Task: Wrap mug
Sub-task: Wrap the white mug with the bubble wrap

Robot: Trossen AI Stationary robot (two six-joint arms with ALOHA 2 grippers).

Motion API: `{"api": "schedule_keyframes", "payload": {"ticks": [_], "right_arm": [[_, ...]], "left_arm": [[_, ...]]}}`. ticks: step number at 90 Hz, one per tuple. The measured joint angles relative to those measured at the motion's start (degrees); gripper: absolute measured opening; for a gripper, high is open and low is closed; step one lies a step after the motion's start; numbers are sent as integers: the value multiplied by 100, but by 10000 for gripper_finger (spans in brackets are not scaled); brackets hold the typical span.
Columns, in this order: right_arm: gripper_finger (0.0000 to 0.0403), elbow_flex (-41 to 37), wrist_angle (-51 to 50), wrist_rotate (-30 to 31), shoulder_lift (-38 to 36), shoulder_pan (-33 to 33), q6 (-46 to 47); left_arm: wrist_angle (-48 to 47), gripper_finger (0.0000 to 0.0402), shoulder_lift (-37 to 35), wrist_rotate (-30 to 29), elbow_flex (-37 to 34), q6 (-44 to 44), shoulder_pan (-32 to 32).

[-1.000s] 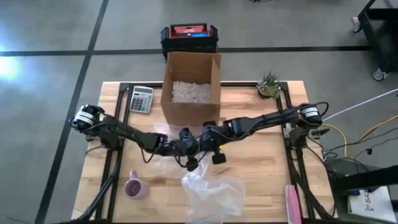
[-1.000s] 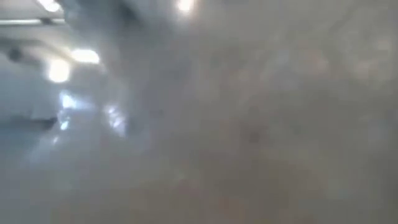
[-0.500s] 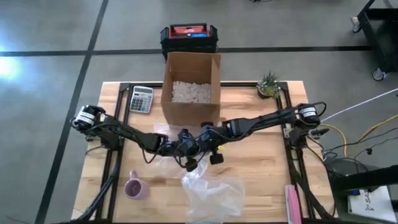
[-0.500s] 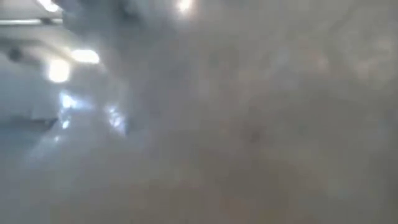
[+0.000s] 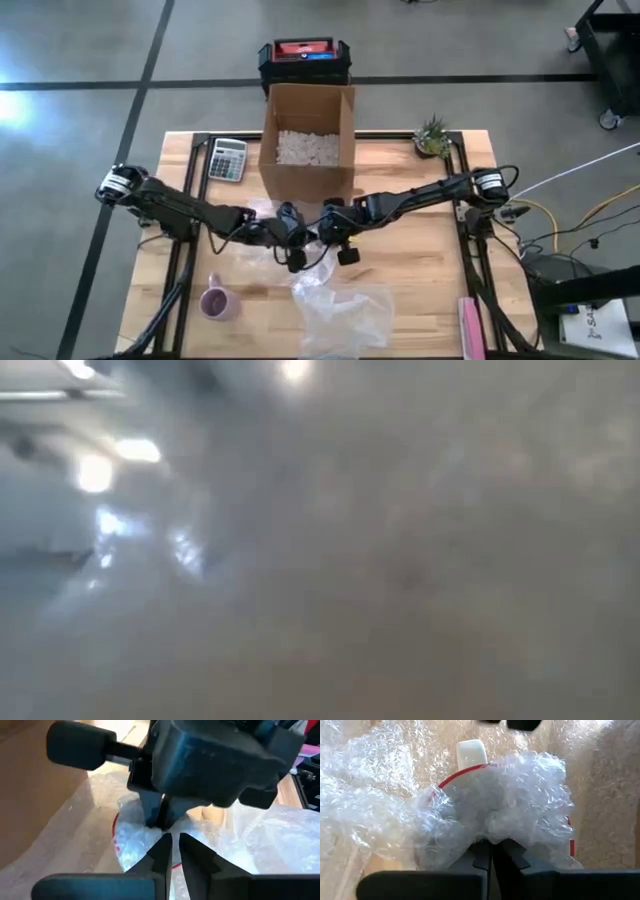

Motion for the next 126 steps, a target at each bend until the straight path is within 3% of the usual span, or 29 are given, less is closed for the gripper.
{"api": "schedule_keyframes", "payload": {"ticks": [37,72,78,88,94,126], "right_arm": [[0,111,-169,4,-50,0,-76],[0,796,-1632,47,-501,-10,-174],[0,796,-1856,290,-582,-24,-189],[0,792,-2217,1188,-678,-53,-283],[0,685,-2144,1373,-688,-130,-337],[0,225,-1045,754,-632,8,-237]], "left_arm": [[1421,22,867,3,-215,443,141],[1401,22,929,3,-213,441,148],[1403,22,929,3,-213,416,148],[1408,22,929,3,-213,400,148],[1443,22,927,3,-213,397,148],[1485,22,922,3,-213,397,152]]}}
